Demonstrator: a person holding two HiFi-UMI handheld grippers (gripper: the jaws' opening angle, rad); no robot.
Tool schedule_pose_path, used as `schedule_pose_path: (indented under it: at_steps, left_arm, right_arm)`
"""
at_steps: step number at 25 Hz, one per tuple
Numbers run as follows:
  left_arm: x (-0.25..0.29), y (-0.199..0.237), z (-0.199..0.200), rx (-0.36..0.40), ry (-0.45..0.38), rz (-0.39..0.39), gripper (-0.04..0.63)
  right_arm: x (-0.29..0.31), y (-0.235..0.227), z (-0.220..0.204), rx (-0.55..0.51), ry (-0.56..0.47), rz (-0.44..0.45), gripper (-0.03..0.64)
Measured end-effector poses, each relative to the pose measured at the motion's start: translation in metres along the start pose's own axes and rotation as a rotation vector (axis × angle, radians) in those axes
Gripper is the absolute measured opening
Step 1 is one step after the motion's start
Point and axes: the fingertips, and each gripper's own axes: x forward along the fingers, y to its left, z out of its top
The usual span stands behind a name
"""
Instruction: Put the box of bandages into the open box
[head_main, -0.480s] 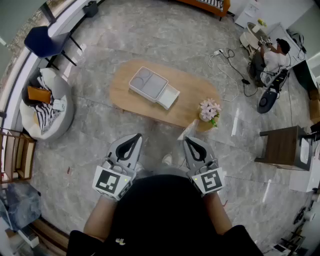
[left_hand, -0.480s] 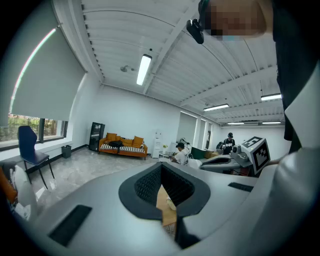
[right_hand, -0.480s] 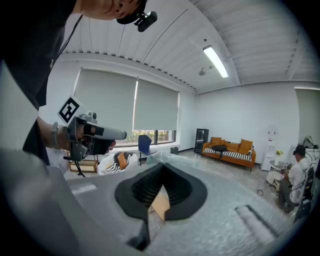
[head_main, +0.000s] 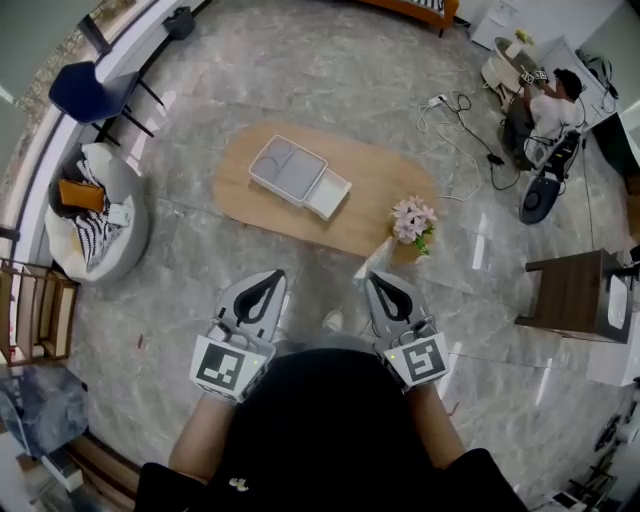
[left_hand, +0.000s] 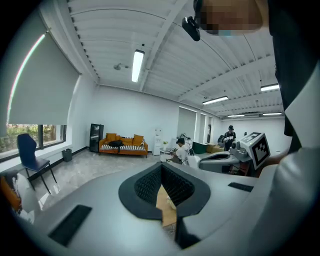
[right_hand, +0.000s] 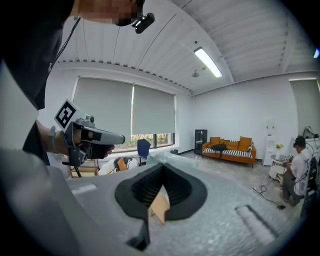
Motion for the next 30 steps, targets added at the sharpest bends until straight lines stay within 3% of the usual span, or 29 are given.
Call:
schedule_pose_path:
  at_steps: [3,8,15,26,30]
  left_arm:
    - [0.017,-0.014,0.001,-0.007,0.024,0.018,0.012]
    - [0.041,-0.029,0.003,0.003,0.044,0.053,0.012]
    - [0.059,-0.022,0.000,-0.016,0.073,0.088,0.012]
    - [0.090,0.051,0.007,-0.037,0.080,0.031,0.012]
    - [0.092,0.093,0.007,-0.002,0.071,0.005,0.012]
  right_arm:
    - [-0.008,-0.023,0.003,0.016,-0.038,0.009,-0.003]
    - [-0.019,-0.059,-0.013,0.027,-0.005,0.018,-0.003]
    - [-0.008,-0.089,-0.015,0.042,0.003,0.025,-0.003]
    - [0.065,-0.094,-0.001,0.041,0.031,-0.003,-0.003]
    - [0.103,-0.087,0.006,0.051,0.049,-0.013,-0.003]
